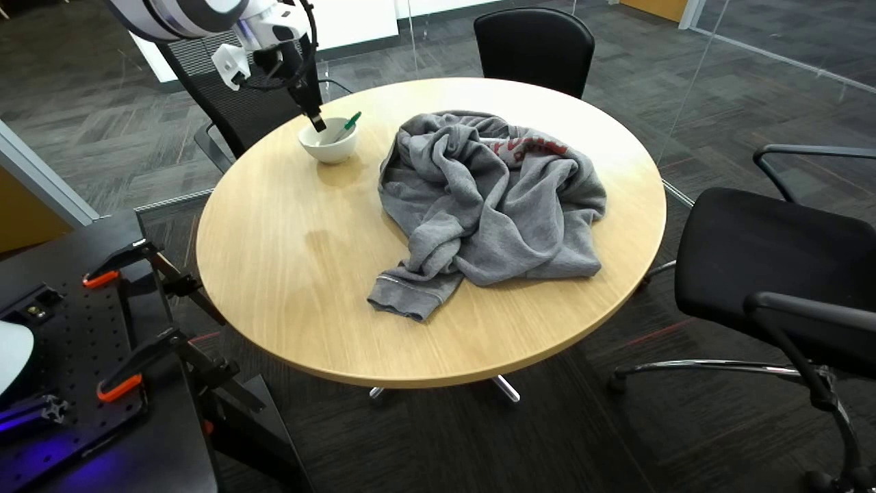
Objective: Remove the green marker from the white bowl and put it on the table
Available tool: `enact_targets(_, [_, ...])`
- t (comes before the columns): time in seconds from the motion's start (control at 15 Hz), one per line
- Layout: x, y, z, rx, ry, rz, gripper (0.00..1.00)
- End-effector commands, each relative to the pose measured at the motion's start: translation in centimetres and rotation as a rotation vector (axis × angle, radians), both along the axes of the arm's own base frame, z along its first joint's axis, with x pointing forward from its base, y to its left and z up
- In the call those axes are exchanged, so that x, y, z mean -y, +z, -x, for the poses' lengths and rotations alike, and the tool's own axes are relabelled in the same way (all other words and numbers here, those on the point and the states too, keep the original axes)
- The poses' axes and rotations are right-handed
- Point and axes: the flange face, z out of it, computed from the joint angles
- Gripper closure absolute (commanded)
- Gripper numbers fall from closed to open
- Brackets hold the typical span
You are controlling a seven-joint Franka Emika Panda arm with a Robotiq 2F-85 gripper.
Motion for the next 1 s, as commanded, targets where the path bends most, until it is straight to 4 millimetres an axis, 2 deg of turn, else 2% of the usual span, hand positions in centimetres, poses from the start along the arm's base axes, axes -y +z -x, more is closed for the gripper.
enact_targets(0.0, [-0.6, -0.3, -0.9, 0.018, -0.005, 0.007, 0.20])
enact_targets(0.07, [-0.7, -0.4, -0.9, 0.019, -0.003, 0.008, 0.31])
enact_targets(0.27, [-1.0, -0.7, -1.3, 0.018, -0.002, 0.011, 0.42])
enact_targets(0.33, [-1.1, -0.8, -1.4, 0.019, -0.004, 0.014, 0.38])
enact_targets(0.6, [-0.9, -1.4, -2.4, 0.023, -0.023, 0.014, 0.35])
enact_targets(0.73, [-0.7, -1.7, -3.1, 0.023, -0.036, 0.010, 0.37])
enact_targets(0.93, [-0.4, -2.1, -4.0, 0.022, -0.054, 0.007, 0.50])
